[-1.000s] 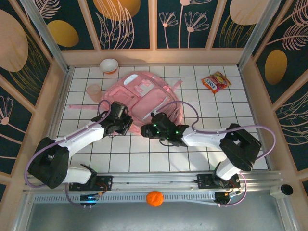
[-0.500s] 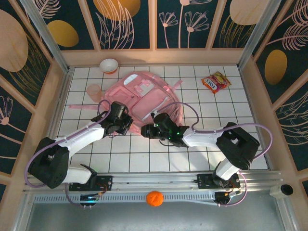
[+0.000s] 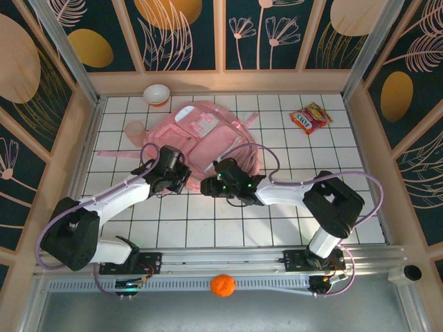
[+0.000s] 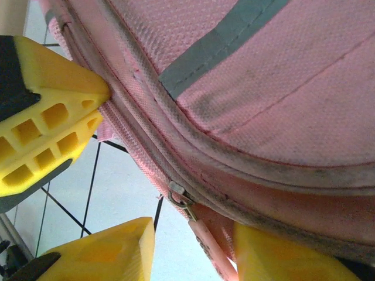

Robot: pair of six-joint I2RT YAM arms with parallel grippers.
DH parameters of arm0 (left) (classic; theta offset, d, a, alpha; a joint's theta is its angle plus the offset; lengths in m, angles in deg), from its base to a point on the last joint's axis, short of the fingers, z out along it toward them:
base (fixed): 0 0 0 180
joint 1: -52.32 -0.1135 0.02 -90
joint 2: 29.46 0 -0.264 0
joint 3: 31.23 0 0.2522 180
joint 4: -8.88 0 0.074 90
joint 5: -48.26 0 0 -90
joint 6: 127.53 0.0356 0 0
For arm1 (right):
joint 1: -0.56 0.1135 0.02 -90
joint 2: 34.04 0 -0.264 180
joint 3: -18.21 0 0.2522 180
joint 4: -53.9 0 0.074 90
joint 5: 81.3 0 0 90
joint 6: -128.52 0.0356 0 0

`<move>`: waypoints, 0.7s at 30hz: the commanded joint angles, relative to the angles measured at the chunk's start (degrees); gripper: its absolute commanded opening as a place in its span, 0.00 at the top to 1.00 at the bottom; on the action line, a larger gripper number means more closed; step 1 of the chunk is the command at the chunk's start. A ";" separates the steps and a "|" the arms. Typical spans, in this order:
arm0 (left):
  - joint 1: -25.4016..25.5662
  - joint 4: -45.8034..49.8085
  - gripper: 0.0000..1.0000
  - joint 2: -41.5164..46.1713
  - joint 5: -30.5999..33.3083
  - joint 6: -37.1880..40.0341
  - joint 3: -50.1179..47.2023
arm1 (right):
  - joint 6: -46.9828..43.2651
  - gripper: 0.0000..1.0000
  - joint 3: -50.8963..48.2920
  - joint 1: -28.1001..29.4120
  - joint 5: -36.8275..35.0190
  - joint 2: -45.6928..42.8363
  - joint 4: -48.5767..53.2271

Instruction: Pack the student bag

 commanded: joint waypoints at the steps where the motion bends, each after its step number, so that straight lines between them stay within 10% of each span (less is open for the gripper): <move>1: 1.32 -0.63 1.00 -0.01 -3.48 -0.14 -0.15 | -3.03 0.60 3.92 0.68 -3.89 2.29 3.00; 14: 1.31 1.01 1.00 0.80 -2.17 -0.75 -1.06 | -3.61 0.97 7.51 1.19 -13.96 0.05 16.72; 21: 0.03 2.46 1.00 1.97 0.32 -0.02 -1.55 | -4.11 1.00 4.04 0.37 -12.89 -6.03 20.73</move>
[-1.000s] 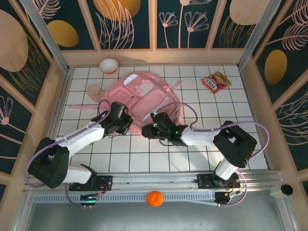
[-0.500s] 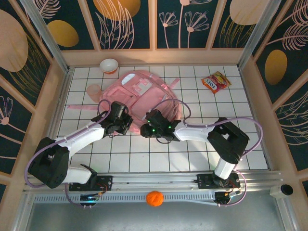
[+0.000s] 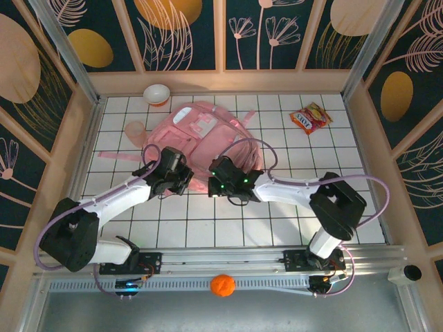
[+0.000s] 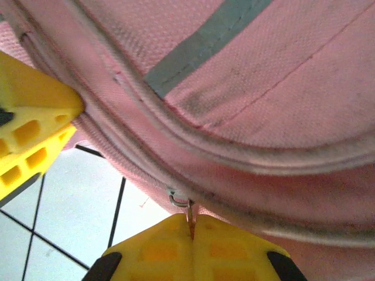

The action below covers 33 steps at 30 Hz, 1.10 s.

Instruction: Pack the student bag

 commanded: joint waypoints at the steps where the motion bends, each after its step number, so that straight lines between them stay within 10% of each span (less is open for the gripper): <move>1: -1.36 3.53 1.00 1.51 2.00 0.53 -0.90 | -1.31 1.00 -2.67 -1.32 -2.78 -4.34 4.43; 15: -6.59 6.43 1.00 -1.83 6.00 11.23 5.93 | 2.84 1.00 -6.05 0.44 11.84 -6.17 -5.79; 22: -6.21 6.55 0.41 0.53 -2.95 11.81 6.38 | 5.13 1.00 -3.38 0.44 11.51 -3.72 -8.10; 33: 3.98 2.33 0.40 1.24 -5.02 1.99 2.20 | 3.01 1.00 -1.74 0.31 12.10 -2.84 -6.22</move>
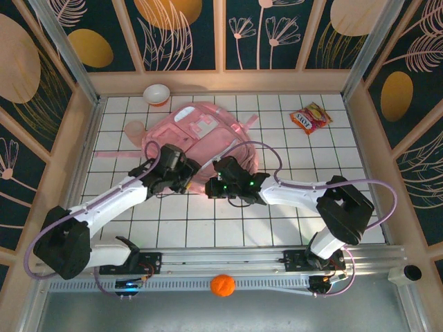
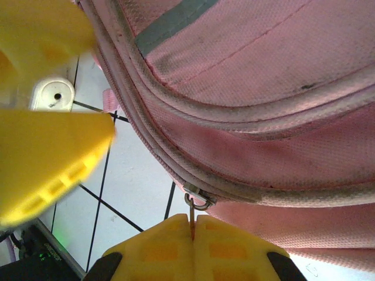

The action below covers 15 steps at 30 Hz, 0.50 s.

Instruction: Pack the student bag

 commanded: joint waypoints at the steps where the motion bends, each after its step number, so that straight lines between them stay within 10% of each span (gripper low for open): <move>1: 1.97 -2.91 0.42 -2.76 -1.67 -3.38 -0.57 | -0.82 1.00 2.02 0.65 2.03 -0.32 0.57; 6: 2.48 -2.74 0.56 -6.30 -0.64 -1.87 0.86 | -1.55 1.00 1.46 0.39 2.37 -1.71 0.65; 11: 1.24 1.04 0.97 -7.88 2.86 0.78 1.22 | -3.02 1.00 0.40 -1.39 1.50 -3.08 5.23; 15: -0.57 2.33 1.00 -6.55 3.08 2.95 0.08 | -5.00 1.00 -2.40 -5.24 0.51 -5.29 9.66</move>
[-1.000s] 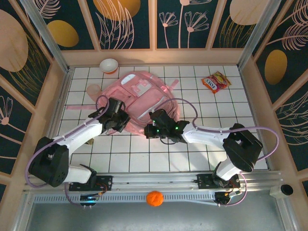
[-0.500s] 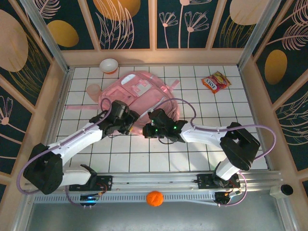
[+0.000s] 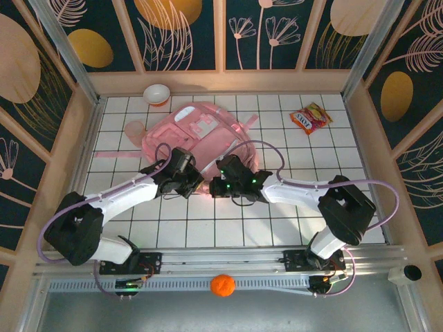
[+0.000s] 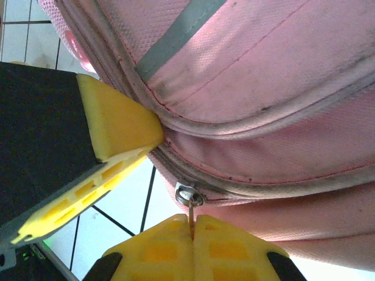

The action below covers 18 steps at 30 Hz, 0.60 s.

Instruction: Pack the student bag

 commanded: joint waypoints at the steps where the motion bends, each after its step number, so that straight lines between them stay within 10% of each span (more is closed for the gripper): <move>1: -2.48 4.71 1.00 0.42 4.70 3.43 -0.24 | -3.78 1.00 -2.23 -3.57 -0.75 -4.49 7.48; 11: -7.00 9.68 1.00 6.52 6.50 8.18 -3.44 | -11.20 1.00 -6.28 -15.09 0.20 -9.25 9.61; 18: -10.60 13.00 1.00 9.03 10.90 13.11 -1.57 | -11.16 1.00 -4.99 -12.68 4.69 -9.07 9.38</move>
